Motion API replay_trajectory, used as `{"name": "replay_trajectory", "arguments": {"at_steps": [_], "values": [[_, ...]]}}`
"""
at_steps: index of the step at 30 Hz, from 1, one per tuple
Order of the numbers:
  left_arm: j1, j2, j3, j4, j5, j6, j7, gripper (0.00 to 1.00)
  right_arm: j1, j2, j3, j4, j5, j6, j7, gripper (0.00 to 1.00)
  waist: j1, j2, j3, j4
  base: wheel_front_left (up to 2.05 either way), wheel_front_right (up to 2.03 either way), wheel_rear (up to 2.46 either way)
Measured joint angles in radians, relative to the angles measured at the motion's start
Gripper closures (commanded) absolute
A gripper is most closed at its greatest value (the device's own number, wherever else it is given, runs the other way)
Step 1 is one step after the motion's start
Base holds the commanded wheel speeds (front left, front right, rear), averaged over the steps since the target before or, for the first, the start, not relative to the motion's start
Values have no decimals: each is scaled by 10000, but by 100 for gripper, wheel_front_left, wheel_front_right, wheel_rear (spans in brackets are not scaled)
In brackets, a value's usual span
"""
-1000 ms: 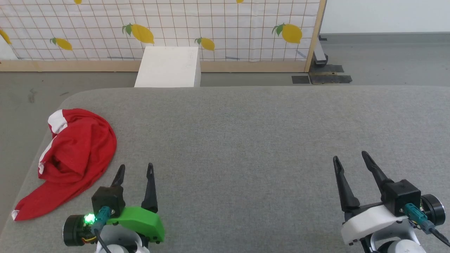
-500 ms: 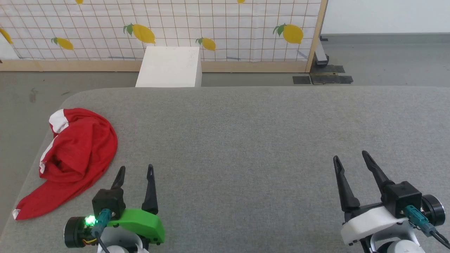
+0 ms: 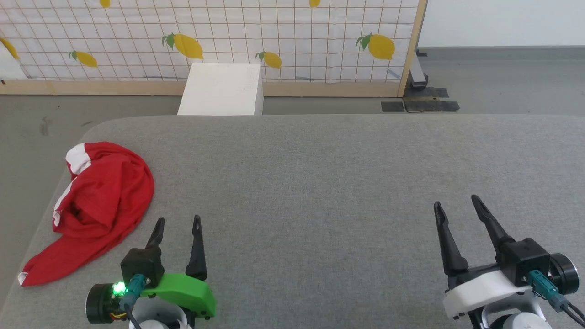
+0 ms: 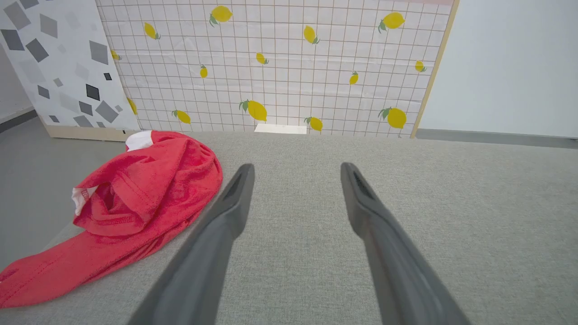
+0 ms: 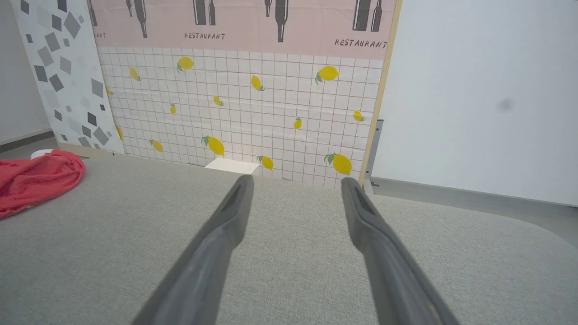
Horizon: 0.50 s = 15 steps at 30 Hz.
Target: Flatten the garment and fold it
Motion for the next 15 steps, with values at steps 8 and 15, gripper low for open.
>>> {"name": "replay_trajectory", "arguments": {"at_steps": [8,15], "values": [[-19,59,-17,17,-251,2,-188,0,1,0,-4,29,0,0,-128,0,0,0,-7,15,0,0,0],[-28,130,-132,-102,-318,31,-245,0,10,2,-6,77,0,0,-303,0,0,0,-50,56,0,0,0]]}}
